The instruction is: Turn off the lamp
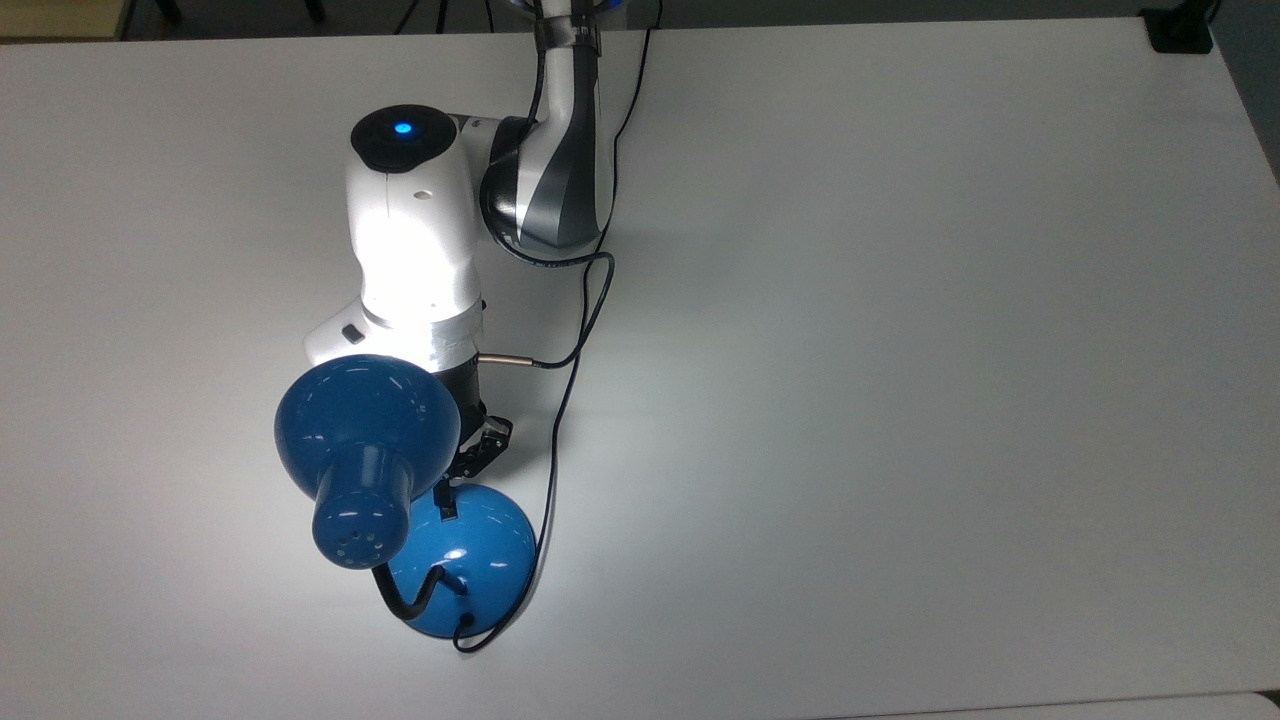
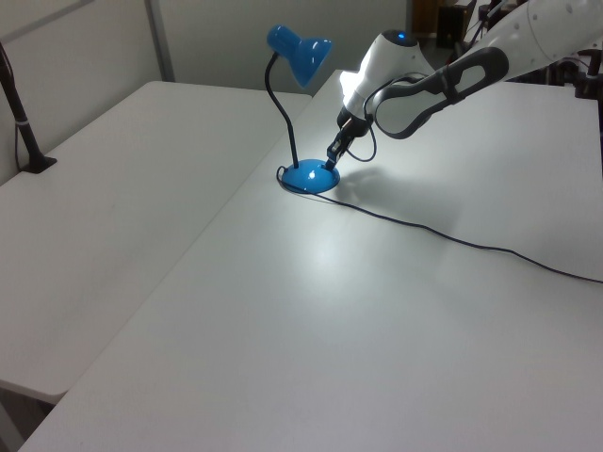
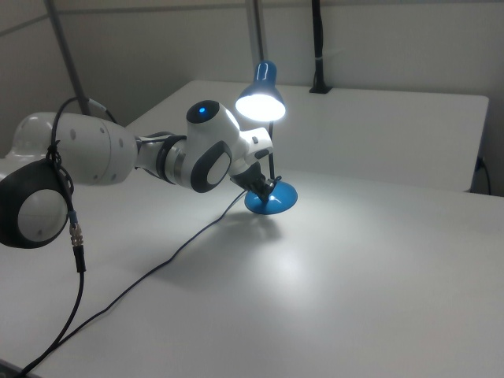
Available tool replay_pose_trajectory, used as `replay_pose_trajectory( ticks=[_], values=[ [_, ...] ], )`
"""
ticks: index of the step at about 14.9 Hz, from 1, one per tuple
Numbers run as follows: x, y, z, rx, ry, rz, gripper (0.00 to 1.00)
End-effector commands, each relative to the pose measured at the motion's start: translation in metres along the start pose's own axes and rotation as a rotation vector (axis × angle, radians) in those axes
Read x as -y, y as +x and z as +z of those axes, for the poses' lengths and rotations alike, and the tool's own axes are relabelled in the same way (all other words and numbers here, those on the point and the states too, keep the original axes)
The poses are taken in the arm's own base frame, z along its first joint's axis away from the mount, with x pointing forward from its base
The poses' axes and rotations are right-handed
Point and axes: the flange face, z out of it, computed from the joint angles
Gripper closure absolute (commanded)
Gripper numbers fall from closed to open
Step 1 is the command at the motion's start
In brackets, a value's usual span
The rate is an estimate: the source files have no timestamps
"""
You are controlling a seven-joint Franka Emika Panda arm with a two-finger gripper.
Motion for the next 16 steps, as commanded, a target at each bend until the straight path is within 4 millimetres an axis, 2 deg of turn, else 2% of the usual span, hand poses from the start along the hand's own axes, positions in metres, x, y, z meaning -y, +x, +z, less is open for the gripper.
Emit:
replay_pose_trajectory(
  ticks=[1,6,8,11,13,16],
  values=[
    [0.004,0.001,0.003,-0.009,0.002,-0.04,0.97],
    [0.006,-0.008,0.015,0.014,-0.016,-0.094,0.97],
    [0.006,-0.017,0.021,0.037,-0.016,-0.115,0.97],
    [0.004,-0.02,0.023,0.043,-0.015,-0.118,0.97],
    [0.0,-0.019,0.008,0.04,-0.015,-0.107,0.97],
    [-0.001,-0.026,-0.033,0.047,-0.003,-0.081,0.97]
  ],
)
